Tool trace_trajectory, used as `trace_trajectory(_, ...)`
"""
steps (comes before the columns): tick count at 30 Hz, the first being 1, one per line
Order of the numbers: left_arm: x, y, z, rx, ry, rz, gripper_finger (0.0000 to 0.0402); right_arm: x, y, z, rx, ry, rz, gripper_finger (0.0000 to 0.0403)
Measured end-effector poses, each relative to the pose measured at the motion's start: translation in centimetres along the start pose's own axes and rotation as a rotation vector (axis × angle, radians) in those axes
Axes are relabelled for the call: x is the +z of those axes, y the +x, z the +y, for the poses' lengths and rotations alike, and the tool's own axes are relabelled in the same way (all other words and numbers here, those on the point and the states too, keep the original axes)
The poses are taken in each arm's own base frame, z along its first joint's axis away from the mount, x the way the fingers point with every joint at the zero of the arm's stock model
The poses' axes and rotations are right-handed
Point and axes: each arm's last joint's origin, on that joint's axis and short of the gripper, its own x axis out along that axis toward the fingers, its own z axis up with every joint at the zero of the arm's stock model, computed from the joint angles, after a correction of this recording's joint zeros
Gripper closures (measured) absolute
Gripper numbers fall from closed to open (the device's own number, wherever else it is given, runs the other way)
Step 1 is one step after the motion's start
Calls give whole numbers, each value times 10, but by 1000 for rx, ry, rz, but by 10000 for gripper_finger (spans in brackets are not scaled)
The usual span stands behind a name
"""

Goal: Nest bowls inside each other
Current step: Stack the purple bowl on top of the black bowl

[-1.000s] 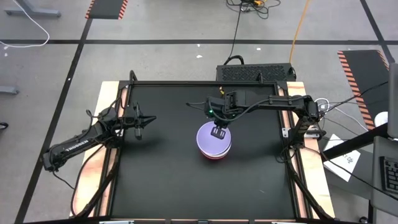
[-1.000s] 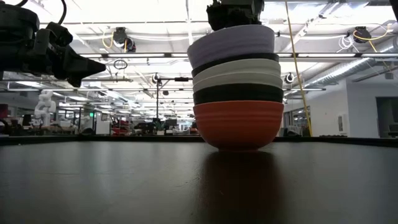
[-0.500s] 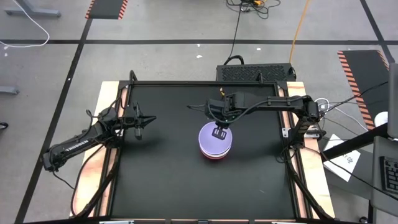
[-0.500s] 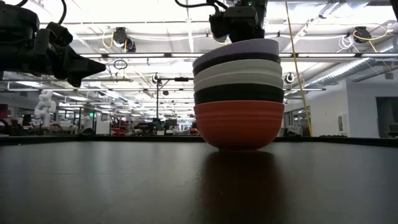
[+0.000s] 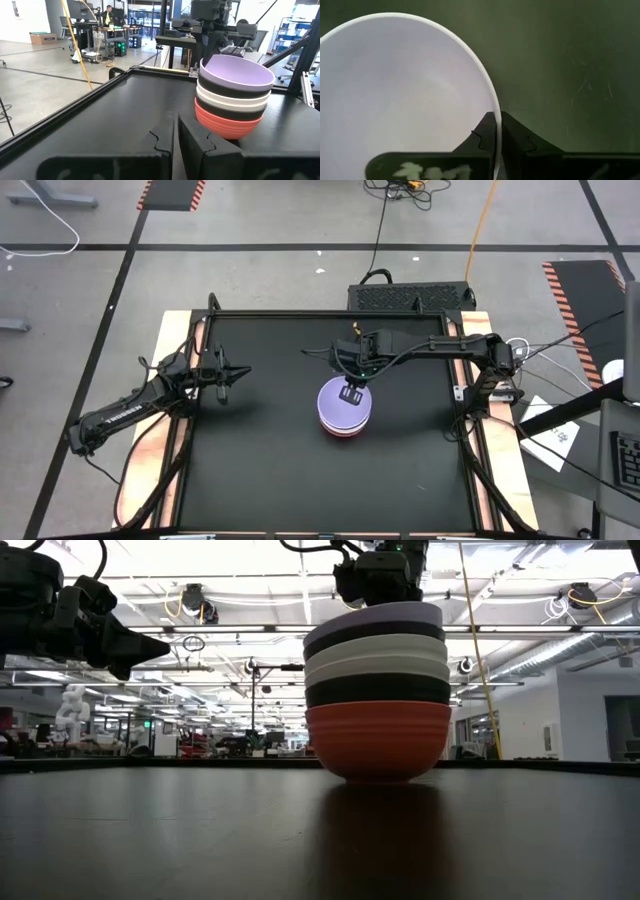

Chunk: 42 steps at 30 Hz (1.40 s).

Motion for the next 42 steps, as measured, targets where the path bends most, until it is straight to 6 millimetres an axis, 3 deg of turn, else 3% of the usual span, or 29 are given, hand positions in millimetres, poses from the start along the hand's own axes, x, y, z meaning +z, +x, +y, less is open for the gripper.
trace_trajectory(14,0,0,0,0,0,0,376,2,2,1,6,26,-21,401)
trace_trajectory(22,0,0,0,0,-4,0,376,-8,12,-2,27,46,-62,401)
trace_trajectory(31,0,0,0,0,-4,0,376,-14,-7,-6,45,62,-137,401)
trace_trajectory(42,0,0,0,0,-7,0,376,-13,-2,-4,97,60,-128,401)
